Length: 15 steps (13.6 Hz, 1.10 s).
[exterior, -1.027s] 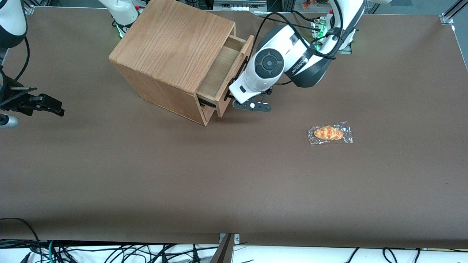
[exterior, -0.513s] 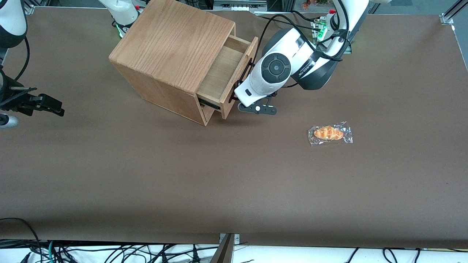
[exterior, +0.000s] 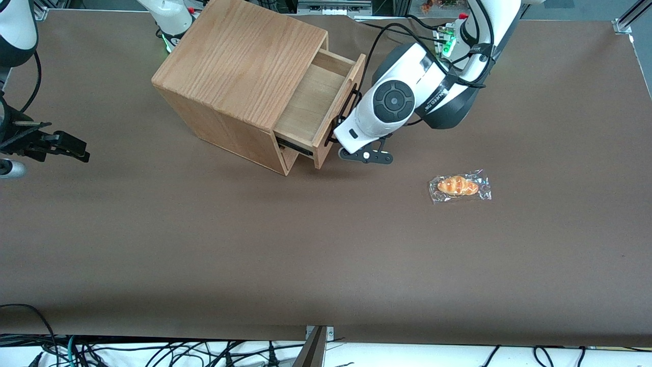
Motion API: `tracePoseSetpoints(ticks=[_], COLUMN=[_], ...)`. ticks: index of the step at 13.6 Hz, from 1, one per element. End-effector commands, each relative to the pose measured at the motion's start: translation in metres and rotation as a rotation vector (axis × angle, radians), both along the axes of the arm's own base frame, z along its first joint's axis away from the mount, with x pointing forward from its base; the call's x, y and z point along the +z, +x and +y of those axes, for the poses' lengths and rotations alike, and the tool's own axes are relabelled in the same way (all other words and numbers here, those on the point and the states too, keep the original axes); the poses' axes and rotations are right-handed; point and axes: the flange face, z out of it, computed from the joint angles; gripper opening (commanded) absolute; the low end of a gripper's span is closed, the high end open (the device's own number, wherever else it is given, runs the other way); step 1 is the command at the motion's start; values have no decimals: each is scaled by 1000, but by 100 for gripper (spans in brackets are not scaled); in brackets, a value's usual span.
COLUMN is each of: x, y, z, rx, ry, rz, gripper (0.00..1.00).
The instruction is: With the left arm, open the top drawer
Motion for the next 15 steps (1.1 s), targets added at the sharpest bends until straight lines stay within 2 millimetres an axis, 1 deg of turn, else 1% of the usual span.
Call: tracePoseSetpoints(ticks=[1, 3, 5, 8, 11, 15], x=[17, 19, 19, 23, 24, 20], y=[30, 31, 34, 34, 25, 6], z=[33, 34, 40, 40, 27, -1], rx=[60, 61, 70, 80, 66, 76], ry=[6, 5, 9, 10, 7, 17], rz=[-85, -88, -83, -87, -86, -74], gripper=[100, 100, 100, 100, 100, 100])
